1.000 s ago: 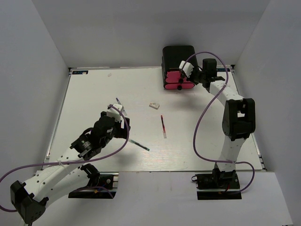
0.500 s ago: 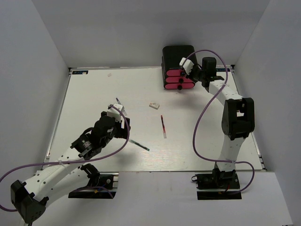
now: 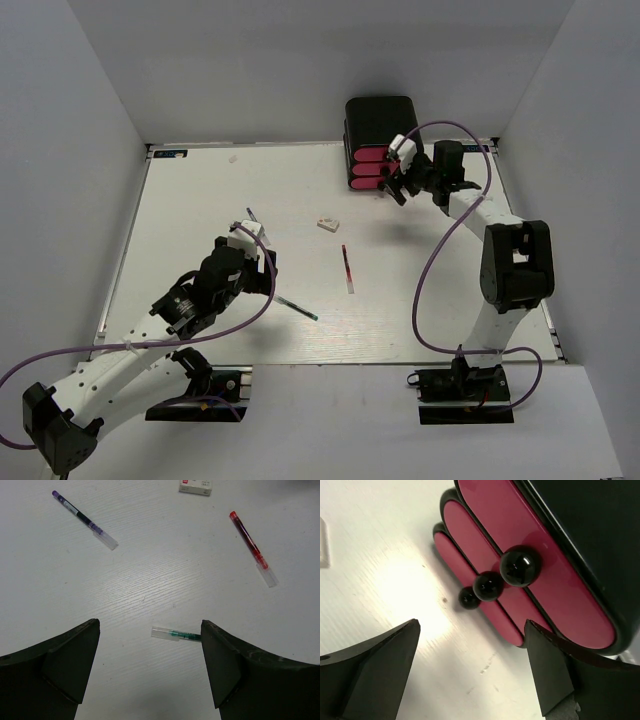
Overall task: Sort the stationery into containers
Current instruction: Open the drawer at the center of the board.
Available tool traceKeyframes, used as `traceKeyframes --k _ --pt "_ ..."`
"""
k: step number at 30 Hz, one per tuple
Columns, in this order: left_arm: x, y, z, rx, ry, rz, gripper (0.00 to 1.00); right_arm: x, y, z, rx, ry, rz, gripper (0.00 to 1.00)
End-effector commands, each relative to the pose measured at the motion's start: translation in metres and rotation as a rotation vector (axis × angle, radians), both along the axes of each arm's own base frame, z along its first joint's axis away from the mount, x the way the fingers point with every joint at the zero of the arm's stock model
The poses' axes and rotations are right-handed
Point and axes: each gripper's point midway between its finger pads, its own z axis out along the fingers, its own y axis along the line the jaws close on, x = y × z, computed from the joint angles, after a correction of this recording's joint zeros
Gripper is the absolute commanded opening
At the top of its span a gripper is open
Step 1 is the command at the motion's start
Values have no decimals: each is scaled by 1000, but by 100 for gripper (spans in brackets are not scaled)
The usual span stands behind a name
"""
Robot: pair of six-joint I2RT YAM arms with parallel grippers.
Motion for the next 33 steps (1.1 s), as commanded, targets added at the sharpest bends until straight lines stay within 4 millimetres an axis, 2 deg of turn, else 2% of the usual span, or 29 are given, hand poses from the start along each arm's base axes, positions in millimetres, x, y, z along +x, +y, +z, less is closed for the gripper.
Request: traceKeyframes --k 1,4,6,7,8,10,11,12,14,15,19,22,28,31,33 --pt "1 -2 6 -19 -21 -9 92 1 14 17 168 71 -26 90" --pt "1 -2 6 -19 -21 -9 92 8 16 13 278 144 -122 90" --pt "1 -2 6 -19 -21 -9 92 12 17 8 320 170 -163 80" --pt "1 -2 6 -19 -21 -9 92 14 19 8 348 177 -187 71" --pt "1 -2 6 -19 -21 -9 92 14 18 3 360 181 -210 69" --pt "2 -3 8 -25 -28 -9 92 18 16 9 406 156 -264 65" --pt "2 -3 8 -25 -28 -9 92 10 17 -5 404 178 -277 61" --pt "2 -3 8 -25 -28 -9 92 16 15 4 428 126 -305 61" --pt "2 -3 8 -18 -31 -13 92 14 15 -4 431 130 -344 60" --pt "2 -3 8 -18 -31 -13 92 17 17 -1 448 115 -351 60" --pt "2 -3 8 -18 -31 -13 92 21 21 -9 470 121 -392 61" --pt "2 -3 8 -18 -31 -13 92 27 21 -5 501 94 -421 62" --pt "2 -3 8 -18 -31 -13 92 48 15 -9 548 101 -556 62" --pt "2 -3 8 -18 -31 -13 92 50 14 -15 559 108 -584 62" --pt "2 -3 8 -18 -31 -13 92 51 14 -11 577 97 -593 62"
